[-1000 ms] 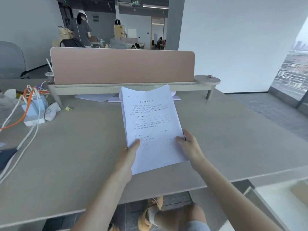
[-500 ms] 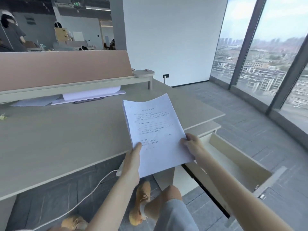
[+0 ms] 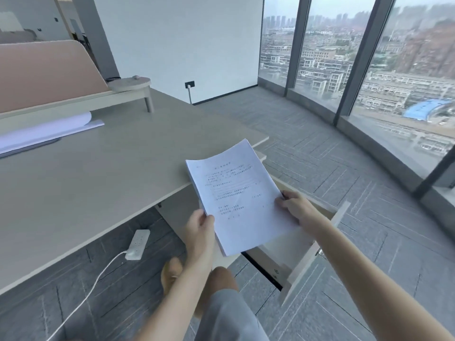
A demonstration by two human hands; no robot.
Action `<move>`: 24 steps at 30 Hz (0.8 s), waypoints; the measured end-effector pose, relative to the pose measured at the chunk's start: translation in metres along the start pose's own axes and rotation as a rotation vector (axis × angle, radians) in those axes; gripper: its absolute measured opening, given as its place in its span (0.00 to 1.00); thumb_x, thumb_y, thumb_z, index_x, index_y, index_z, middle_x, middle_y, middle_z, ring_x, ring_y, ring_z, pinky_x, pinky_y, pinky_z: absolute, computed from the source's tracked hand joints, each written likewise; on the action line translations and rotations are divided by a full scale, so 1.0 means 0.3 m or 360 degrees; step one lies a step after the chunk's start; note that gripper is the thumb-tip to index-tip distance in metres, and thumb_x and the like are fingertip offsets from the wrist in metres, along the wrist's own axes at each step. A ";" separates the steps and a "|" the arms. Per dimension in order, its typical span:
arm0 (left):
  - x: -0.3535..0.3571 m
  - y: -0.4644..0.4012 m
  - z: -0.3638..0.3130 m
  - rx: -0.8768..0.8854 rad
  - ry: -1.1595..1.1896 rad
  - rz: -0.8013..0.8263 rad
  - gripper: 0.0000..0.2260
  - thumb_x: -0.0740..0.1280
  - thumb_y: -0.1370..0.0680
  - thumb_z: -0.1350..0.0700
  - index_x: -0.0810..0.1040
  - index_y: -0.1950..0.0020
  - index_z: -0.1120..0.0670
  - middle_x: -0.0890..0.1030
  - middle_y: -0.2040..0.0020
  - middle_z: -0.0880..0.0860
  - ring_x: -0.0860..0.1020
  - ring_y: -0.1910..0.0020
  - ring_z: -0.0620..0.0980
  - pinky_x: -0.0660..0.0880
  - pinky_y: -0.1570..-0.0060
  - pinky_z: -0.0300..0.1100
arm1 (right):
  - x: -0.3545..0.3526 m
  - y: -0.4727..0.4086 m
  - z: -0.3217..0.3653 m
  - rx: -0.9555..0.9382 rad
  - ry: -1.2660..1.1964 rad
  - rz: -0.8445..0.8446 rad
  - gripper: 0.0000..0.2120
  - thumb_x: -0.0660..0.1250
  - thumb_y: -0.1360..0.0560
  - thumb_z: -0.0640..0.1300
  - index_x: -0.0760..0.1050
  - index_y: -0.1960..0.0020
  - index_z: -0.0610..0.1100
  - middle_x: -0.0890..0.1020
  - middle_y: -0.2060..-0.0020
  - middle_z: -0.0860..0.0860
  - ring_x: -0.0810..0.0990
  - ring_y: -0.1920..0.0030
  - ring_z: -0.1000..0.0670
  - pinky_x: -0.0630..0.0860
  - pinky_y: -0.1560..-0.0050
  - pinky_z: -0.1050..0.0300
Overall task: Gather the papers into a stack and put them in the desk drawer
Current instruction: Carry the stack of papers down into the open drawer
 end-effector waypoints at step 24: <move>0.580 -0.183 0.267 0.0755 -0.1946 0.1083 0.14 0.57 0.17 0.52 0.75 0.50 0.61 0.83 0.52 0.60 0.79 0.56 0.58 0.75 0.57 0.48 | -0.210 -0.367 -0.224 0.0197 0.1045 -0.0156 0.15 0.60 0.26 0.36 0.82 0.45 0.40 0.83 0.54 0.42 0.76 0.56 0.45 0.69 0.59 0.58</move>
Point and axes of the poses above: each hand's wrist, its own y-axis away from the middle knuckle, its own x-axis out of the palm, z = x × y, the point moved 7 cm from there along -y, towards the middle knuckle
